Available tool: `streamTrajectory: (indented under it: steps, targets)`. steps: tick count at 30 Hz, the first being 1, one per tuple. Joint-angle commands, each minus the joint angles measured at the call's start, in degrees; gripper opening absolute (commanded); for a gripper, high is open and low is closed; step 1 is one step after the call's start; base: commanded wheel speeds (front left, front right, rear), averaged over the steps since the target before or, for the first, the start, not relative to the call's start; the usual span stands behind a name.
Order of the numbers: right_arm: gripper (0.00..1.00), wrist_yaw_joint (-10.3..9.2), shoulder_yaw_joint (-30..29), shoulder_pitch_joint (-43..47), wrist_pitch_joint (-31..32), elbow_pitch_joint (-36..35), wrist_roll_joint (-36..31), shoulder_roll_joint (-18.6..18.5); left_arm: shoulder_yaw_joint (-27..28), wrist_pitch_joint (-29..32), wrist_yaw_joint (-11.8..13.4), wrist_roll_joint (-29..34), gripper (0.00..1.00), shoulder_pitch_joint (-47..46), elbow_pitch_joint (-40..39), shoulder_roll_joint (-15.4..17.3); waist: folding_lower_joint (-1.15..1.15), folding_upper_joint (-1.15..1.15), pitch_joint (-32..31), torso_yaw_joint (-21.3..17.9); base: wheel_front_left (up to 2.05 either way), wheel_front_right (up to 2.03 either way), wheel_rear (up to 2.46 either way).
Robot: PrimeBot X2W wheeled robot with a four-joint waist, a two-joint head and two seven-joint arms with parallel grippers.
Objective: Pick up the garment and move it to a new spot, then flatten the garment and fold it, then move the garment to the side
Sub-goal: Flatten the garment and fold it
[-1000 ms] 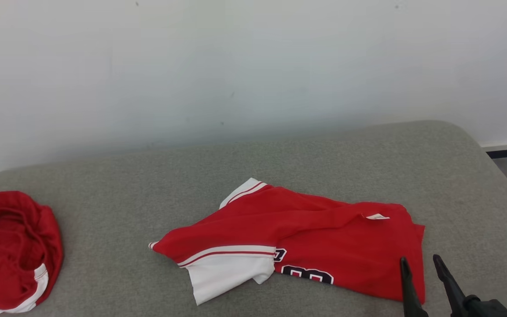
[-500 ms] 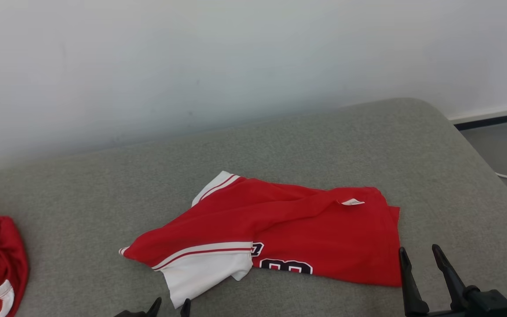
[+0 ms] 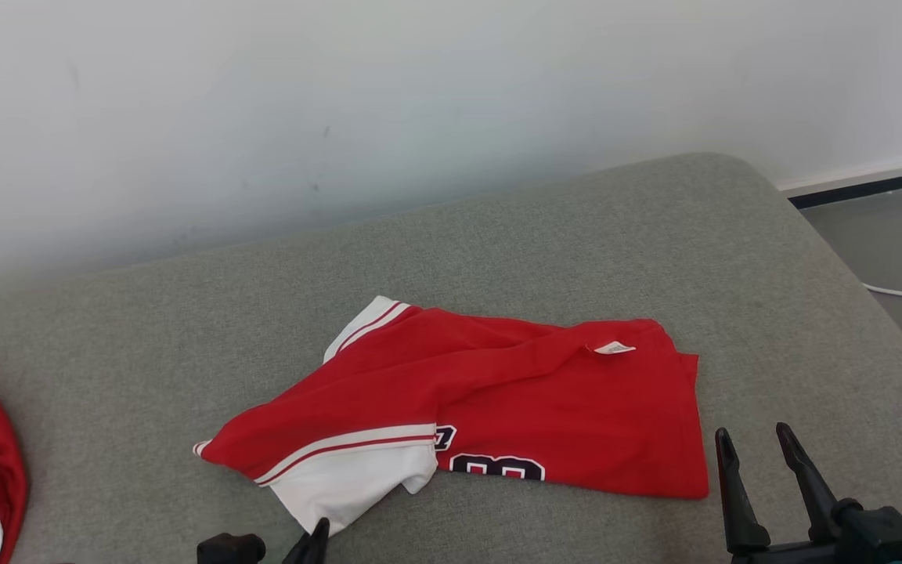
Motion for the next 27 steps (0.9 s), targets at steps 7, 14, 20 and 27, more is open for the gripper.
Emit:
streamTrajectory:
  steps: [7,14,20,27]
  targets:
    - [1.00,0.03,-0.7,0.6,0.0,0.0,0.4,0.6,-0.5,1.9,-2.3,-14.7,0.00,2.6,-5.0,0.1,-0.01,0.00,-0.8,1.6,0.00,0.00,0.00]
    - [1.00,0.03,-0.8,1.5,0.0,0.5,0.1,1.6,-2.4,17.1,-2.3,-31.1,0.00,6.4,-23.1,4.2,-0.01,0.00,-1.2,3.0,0.00,0.00,0.00]
    - [1.00,0.03,-0.3,0.8,0.0,0.5,0.3,2.1,1.2,26.1,2.8,-36.2,0.00,9.6,-34.1,10.3,-0.01,0.00,-1.5,2.2,0.00,0.00,0.00]
    - [1.00,0.03,-0.4,1.0,0.0,0.5,0.7,2.4,1.6,23.7,8.6,-28.8,0.00,10.4,-32.0,15.3,-0.01,0.00,-0.8,1.0,0.00,0.00,0.00]
